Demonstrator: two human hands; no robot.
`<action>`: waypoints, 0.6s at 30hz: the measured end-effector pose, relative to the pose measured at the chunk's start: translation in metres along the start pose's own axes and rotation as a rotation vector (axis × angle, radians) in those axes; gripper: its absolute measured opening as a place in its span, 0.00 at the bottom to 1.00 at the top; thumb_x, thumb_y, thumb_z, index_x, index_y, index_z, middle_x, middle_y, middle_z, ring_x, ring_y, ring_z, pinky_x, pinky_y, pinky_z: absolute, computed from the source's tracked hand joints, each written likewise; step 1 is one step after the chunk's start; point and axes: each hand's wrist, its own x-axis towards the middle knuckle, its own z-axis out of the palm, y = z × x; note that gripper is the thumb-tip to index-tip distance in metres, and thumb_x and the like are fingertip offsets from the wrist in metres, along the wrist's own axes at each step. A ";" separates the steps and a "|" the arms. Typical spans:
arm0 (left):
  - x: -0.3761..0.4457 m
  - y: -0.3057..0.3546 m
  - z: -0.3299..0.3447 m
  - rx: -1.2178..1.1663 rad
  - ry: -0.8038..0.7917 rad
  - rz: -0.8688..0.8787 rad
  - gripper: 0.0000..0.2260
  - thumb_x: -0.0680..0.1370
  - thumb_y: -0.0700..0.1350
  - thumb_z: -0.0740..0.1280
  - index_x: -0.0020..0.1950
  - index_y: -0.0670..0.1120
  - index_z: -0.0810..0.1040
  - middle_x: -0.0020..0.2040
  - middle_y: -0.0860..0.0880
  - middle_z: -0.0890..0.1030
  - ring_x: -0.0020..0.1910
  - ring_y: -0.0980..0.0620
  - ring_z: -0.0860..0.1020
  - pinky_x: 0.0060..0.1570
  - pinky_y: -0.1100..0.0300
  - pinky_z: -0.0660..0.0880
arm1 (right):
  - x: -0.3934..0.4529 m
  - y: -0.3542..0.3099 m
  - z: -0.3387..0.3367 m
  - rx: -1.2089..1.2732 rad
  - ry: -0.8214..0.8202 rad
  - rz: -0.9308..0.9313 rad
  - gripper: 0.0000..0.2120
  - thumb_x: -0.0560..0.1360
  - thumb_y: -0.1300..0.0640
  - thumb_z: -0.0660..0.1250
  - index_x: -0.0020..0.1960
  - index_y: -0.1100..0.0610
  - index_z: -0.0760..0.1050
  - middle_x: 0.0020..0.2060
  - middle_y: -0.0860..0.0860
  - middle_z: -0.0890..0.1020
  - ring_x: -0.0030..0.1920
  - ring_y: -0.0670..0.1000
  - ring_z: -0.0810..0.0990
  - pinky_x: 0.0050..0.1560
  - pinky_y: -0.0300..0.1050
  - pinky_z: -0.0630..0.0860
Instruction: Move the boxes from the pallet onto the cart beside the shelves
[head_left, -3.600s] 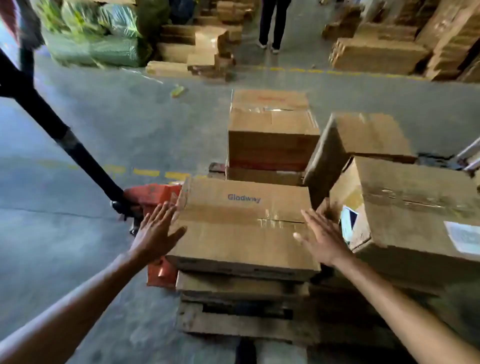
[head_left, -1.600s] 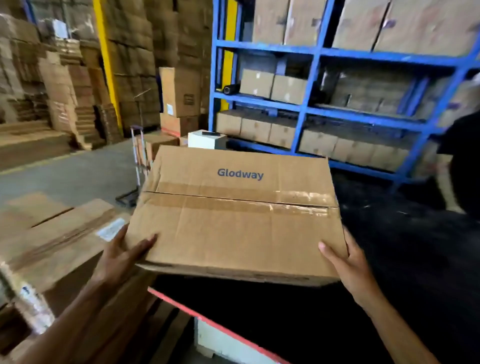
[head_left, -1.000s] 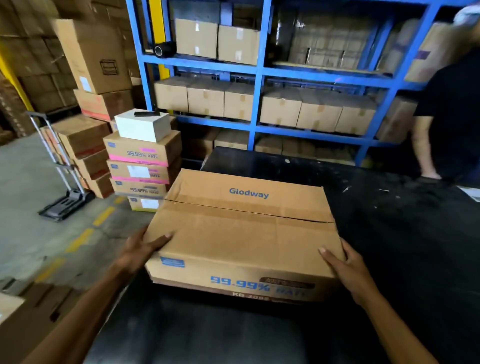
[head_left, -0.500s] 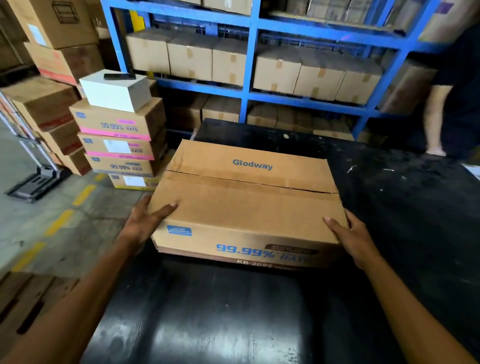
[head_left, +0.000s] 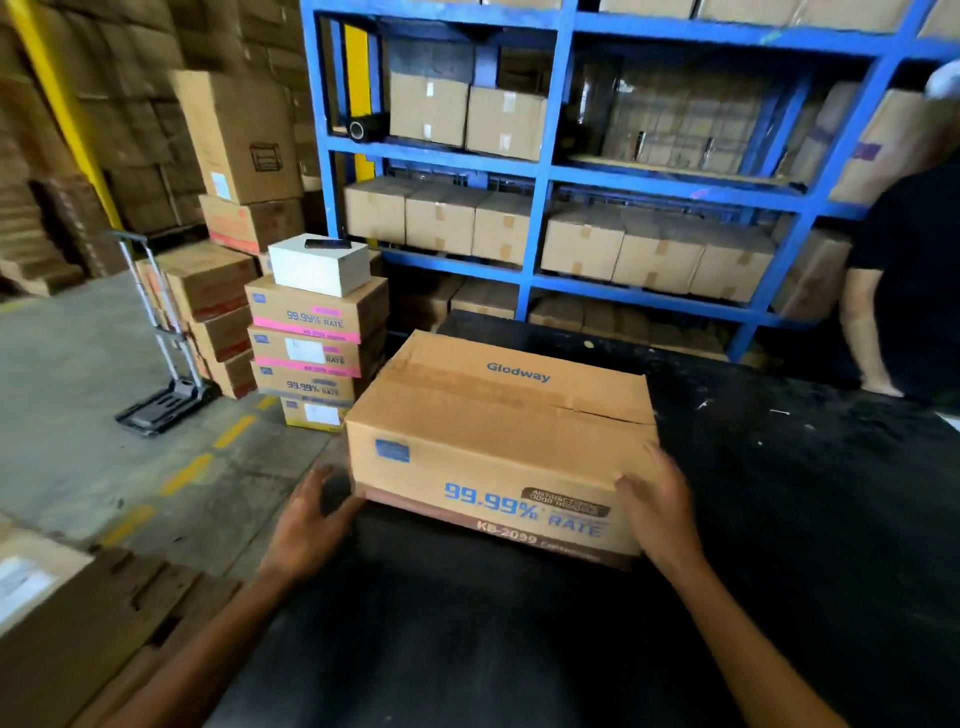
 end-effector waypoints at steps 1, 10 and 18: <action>-0.022 -0.011 -0.010 0.002 0.003 -0.007 0.24 0.77 0.50 0.69 0.71 0.44 0.69 0.69 0.41 0.73 0.65 0.42 0.73 0.63 0.51 0.68 | -0.015 -0.003 0.005 0.023 -0.022 -0.059 0.27 0.75 0.61 0.68 0.72 0.57 0.66 0.71 0.56 0.67 0.63 0.50 0.71 0.61 0.36 0.66; -0.242 -0.147 -0.151 0.042 0.365 -0.196 0.17 0.77 0.46 0.69 0.65 0.45 0.77 0.64 0.48 0.78 0.57 0.54 0.74 0.54 0.65 0.68 | -0.204 -0.047 0.136 0.095 -0.573 -0.351 0.22 0.73 0.63 0.70 0.66 0.64 0.72 0.65 0.60 0.75 0.67 0.54 0.71 0.65 0.36 0.61; -0.459 -0.274 -0.254 -0.095 0.822 -0.622 0.16 0.76 0.51 0.69 0.63 0.50 0.78 0.61 0.49 0.78 0.55 0.49 0.77 0.50 0.59 0.70 | -0.399 -0.115 0.253 0.089 -1.199 -0.491 0.24 0.76 0.56 0.68 0.70 0.57 0.68 0.67 0.53 0.72 0.69 0.51 0.69 0.62 0.32 0.64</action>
